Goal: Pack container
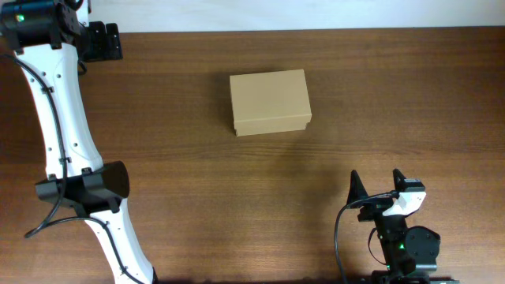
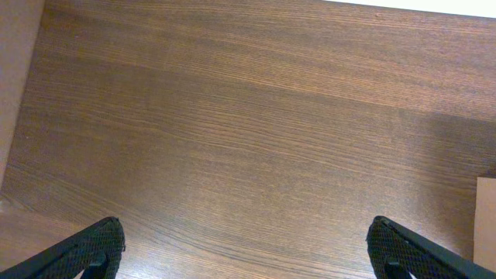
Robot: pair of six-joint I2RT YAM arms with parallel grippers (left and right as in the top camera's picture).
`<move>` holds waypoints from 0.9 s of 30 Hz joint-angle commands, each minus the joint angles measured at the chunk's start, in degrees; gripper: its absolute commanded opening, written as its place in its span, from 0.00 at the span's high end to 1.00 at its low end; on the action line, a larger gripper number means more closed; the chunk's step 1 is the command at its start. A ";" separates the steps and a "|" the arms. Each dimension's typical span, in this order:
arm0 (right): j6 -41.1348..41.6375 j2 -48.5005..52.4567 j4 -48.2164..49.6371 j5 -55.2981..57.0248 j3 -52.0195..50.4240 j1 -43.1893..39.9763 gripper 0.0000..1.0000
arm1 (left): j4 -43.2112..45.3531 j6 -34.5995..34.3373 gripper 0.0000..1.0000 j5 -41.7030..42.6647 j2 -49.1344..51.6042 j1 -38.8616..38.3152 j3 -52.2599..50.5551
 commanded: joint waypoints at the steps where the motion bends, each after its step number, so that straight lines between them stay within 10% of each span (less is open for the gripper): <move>1: 0.42 -0.76 0.33 0.68 -0.85 -0.44 0.01 | -0.09 0.44 0.00 0.02 -0.57 0.28 0.35; 16: 0.42 -0.76 0.33 0.68 -0.85 -0.44 0.01 | -0.07 0.44 0.00 0.02 -8.26 -1.25 -3.65; 27: 0.42 -0.76 0.33 0.68 -0.85 -0.44 0.01 | 0.37 0.44 0.00 0.02 -45.99 -6.23 -50.58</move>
